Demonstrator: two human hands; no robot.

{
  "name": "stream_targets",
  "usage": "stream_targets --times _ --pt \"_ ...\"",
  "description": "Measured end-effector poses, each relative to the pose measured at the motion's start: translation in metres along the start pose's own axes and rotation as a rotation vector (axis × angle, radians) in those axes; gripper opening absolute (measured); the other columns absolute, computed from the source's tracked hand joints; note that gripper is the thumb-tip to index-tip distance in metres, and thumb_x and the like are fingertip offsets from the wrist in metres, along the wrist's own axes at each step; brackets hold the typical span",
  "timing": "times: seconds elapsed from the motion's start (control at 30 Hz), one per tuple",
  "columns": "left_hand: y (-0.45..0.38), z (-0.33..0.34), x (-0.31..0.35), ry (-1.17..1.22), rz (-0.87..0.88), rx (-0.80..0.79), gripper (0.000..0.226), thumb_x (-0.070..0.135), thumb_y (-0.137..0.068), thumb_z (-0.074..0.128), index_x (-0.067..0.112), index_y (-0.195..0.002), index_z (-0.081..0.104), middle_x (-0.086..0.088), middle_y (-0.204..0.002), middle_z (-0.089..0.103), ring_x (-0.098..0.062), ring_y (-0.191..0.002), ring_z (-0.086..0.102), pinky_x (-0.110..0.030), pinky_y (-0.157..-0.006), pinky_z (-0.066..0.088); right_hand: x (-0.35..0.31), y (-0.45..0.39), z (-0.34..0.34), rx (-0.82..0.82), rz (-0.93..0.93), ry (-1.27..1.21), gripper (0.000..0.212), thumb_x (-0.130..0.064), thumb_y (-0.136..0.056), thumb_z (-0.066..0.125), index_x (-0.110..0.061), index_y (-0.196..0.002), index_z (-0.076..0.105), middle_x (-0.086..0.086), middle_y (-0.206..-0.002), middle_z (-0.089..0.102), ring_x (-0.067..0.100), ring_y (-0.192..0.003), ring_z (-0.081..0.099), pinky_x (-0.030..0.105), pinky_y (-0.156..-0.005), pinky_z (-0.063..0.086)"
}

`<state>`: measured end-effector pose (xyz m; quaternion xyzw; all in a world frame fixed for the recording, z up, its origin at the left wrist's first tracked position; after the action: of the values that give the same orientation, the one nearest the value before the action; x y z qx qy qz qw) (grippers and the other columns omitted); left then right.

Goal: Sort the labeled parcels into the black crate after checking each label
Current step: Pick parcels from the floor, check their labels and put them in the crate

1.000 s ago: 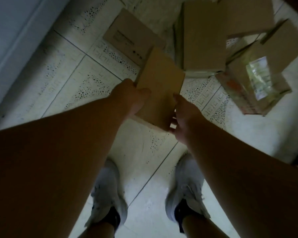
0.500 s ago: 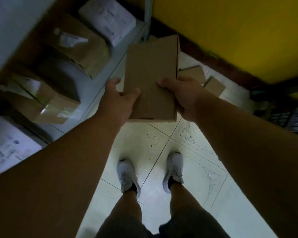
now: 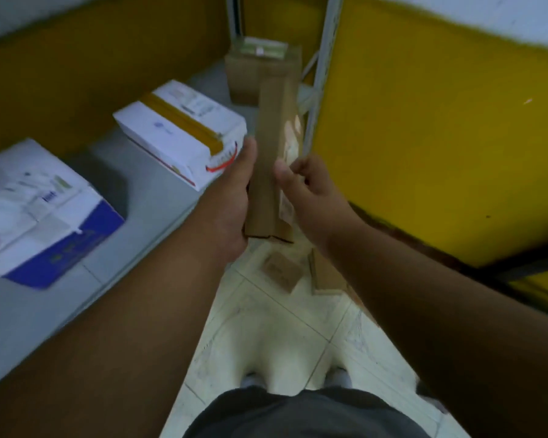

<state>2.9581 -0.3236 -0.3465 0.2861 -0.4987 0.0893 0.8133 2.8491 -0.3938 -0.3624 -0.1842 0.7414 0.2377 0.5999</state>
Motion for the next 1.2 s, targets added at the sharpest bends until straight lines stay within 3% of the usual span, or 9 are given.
stream_targets --times 0.1,0.2,0.33,0.43,0.67,0.77,0.9,1.03,1.2 --pt "0.014 -0.003 0.029 -0.12 0.057 0.073 0.043 0.039 -0.094 0.065 0.021 -0.132 0.057 -0.005 -0.117 0.073 -0.025 -0.101 0.073 -0.046 -0.087 0.059 -0.025 0.006 0.008 -0.056 -0.102 0.112 0.026 -0.051 -0.096 0.053 -0.033 -0.113 0.06 0.001 -0.13 0.057 0.018 -0.112 0.062 0.038 -0.084 0.057" --pt "0.023 -0.01 0.046 -0.076 0.1 0.141 0.035 0.013 -0.09 0.068 0.023 -0.123 0.062 0.0 -0.098 0.078 -0.021 -0.083 0.076 -0.036 -0.062 0.061 -0.048 0.006 0.01 -0.003 -0.28 0.303 0.033 -0.03 -0.095 0.063 -0.028 -0.128 0.056 -0.006 -0.14 0.04 0.013 -0.126 0.045 0.033 -0.098 0.047" --pt "0.032 -0.014 0.059 -0.031 0.148 0.116 0.034 0.001 -0.086 0.057 0.021 -0.112 0.067 -0.004 -0.095 0.078 -0.026 -0.081 0.076 -0.039 -0.06 0.06 -0.075 0.0 0.005 0.269 -0.186 0.15 0.057 -0.036 -0.089 0.069 -0.034 -0.136 0.037 -0.012 -0.12 0.053 0.002 -0.101 0.066 0.03 -0.075 0.061" --pt "0.036 -0.014 0.065 -0.039 0.176 0.103 0.033 0.003 -0.083 0.054 0.019 -0.109 0.068 -0.007 -0.094 0.078 -0.028 -0.08 0.076 -0.038 -0.057 0.06 -0.086 -0.007 -0.003 0.225 -0.042 0.076 0.05 -0.05 -0.087 0.069 -0.028 -0.127 0.049 -0.011 -0.101 0.068 0.0 -0.069 0.071 0.023 -0.053 0.059" --pt "0.056 -0.005 0.072 -0.164 0.327 0.267 0.032 0.045 -0.087 0.067 0.031 -0.115 0.063 0.003 -0.1 0.078 -0.019 -0.086 0.076 -0.041 -0.072 0.062 -0.1 0.003 -0.007 0.257 -0.309 0.072 0.034 -0.051 -0.092 0.061 -0.03 -0.115 0.049 -0.017 -0.093 0.067 -0.006 -0.076 0.069 0.014 -0.053 0.054" --pt "0.069 0.004 0.069 -0.274 0.395 0.398 0.035 0.067 -0.08 0.057 0.044 -0.106 0.063 0.012 -0.1 0.077 -0.011 -0.088 0.075 -0.041 -0.08 0.06 -0.102 0.006 -0.008 0.208 -0.397 0.117 0.032 -0.056 -0.09 0.058 -0.038 -0.113 0.044 -0.024 -0.093 0.064 -0.011 -0.085 0.066 0.012 -0.061 0.053" --pt "0.091 0.018 0.04 -0.257 0.422 0.672 0.031 0.067 -0.084 0.05 0.044 -0.099 0.063 0.016 -0.096 0.076 -0.001 -0.085 0.072 -0.034 -0.082 0.057 -0.088 0.011 -0.011 0.112 -0.489 0.136 0.046 -0.056 -0.089 0.055 -0.024 -0.121 0.052 -0.026 -0.09 0.06 -0.017 -0.084 0.06 0.007 -0.068 0.047" --pt "0.144 0.019 -0.02 -0.155 0.331 0.944 0.034 0.068 -0.086 0.046 0.042 -0.099 0.062 0.017 -0.093 0.075 -0.005 -0.087 0.072 -0.036 -0.081 0.056 -0.05 0.049 0.005 -0.148 -0.465 0.213 0.041 -0.056 -0.091 0.054 -0.027 -0.12 0.052 -0.025 -0.087 0.06 -0.011 -0.078 0.061 0.013 -0.068 0.05" --pt "0.242 0.007 -0.077 -0.004 0.303 1.197 0.035 0.066 -0.085 0.05 0.039 -0.102 0.064 0.017 -0.092 0.076 -0.005 -0.083 0.074 -0.037 -0.079 0.057 -0.03 0.129 0.038 -0.48 -0.488 0.194 0.037 -0.051 -0.093 0.059 -0.024 -0.118 0.055 -0.019 -0.09 0.062 -0.021 -0.072 0.056 0.0 -0.058 0.04"
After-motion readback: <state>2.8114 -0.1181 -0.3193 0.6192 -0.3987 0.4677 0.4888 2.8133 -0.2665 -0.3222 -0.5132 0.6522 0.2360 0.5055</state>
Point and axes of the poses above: each hand's wrist, its own y-axis away from the middle knuckle, its own z-axis out of the palm, x = y × z, the point moved 1 cm from there along -y, towards the middle knuckle
